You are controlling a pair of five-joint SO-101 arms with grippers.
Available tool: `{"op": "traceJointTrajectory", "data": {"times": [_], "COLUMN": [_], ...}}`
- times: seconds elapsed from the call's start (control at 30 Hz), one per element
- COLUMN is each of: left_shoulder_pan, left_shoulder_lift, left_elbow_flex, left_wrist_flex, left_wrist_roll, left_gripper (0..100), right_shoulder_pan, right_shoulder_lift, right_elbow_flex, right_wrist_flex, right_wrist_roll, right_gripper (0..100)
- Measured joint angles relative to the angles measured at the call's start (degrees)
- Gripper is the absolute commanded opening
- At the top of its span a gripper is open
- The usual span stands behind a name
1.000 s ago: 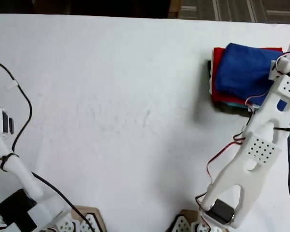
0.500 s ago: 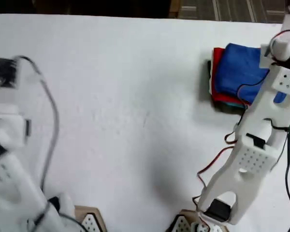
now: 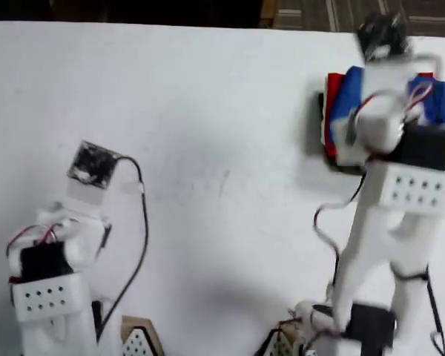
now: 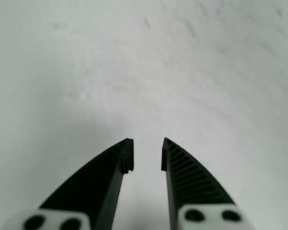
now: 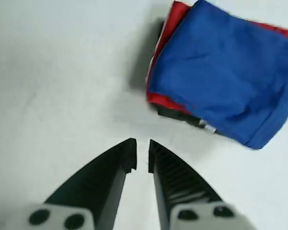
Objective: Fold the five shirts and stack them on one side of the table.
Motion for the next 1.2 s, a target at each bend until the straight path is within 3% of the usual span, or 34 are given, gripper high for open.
{"op": "traceJointTrajectory", "data": {"times": [0.17,0.23,0.27,0.57,0.87,1.07,1.2], "left_shoulder_pan": [0.8,1.0,0.9,0.8,0.9,1.2,6.3], "left_shoulder_lift": [-8.4,-12.6,-14.6,-33.1,-34.7,-34.7,-34.8], "left_elbow_flex": [10.1,13.7,14.5,22.5,26.1,26.2,29.5], "left_wrist_flex": [0.0,-0.1,-0.1,-0.9,-1.8,-1.8,-1.8], "left_wrist_roll": [0.0,0.0,0.4,4.9,6.1,21.7,30.4], "left_gripper": [11,5,2,3,3,3,3], "right_shoulder_pan": [-1.1,-1.5,-1.5,-1.1,-0.8,-0.8,-0.8], "right_shoulder_lift": [-14.9,-20.5,-22.9,-44.4,-72.4,-80.1,-80.3], "right_elbow_flex": [20.0,27.2,30.7,57.2,82.3,94.2,101.2], "right_wrist_flex": [-3.6,-5.9,-7.1,-17.0,-25.0,-26.8,-27.6], "right_wrist_roll": [-8.2,-10.5,-10.9,-12.0,-12.0,-12.1,-12.1], "right_gripper": [2.0,1.9,2.0,2.4,2.4,2.4,2.0]}}
